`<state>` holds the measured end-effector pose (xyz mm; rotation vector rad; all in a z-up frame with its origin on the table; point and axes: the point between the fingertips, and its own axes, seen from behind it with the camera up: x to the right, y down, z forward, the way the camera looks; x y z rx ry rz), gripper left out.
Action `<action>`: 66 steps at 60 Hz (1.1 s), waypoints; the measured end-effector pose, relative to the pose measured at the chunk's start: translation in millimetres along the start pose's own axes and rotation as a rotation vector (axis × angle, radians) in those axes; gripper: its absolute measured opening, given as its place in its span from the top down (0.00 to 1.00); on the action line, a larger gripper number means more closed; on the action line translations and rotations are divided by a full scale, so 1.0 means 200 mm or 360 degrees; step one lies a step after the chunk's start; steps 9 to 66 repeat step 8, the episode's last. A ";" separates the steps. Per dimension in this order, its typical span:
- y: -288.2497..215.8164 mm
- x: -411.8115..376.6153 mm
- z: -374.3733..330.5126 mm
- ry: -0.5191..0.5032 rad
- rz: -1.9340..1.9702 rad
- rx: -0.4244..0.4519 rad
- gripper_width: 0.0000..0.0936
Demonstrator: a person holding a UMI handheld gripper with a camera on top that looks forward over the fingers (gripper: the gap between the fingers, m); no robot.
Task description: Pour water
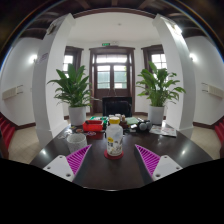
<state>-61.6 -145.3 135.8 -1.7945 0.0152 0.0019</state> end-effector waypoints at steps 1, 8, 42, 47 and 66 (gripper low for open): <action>0.00 0.00 0.00 0.0001 0.0003 0.0005 0.09; -0.02 -0.01 -0.02 -0.0013 0.0028 0.0024 0.10; -0.02 -0.01 -0.02 -0.0013 0.0028 0.0024 0.10; -0.02 -0.01 -0.02 -0.0013 0.0028 0.0024 0.10; -0.02 -0.01 -0.02 -0.0013 0.0028 0.0024 0.10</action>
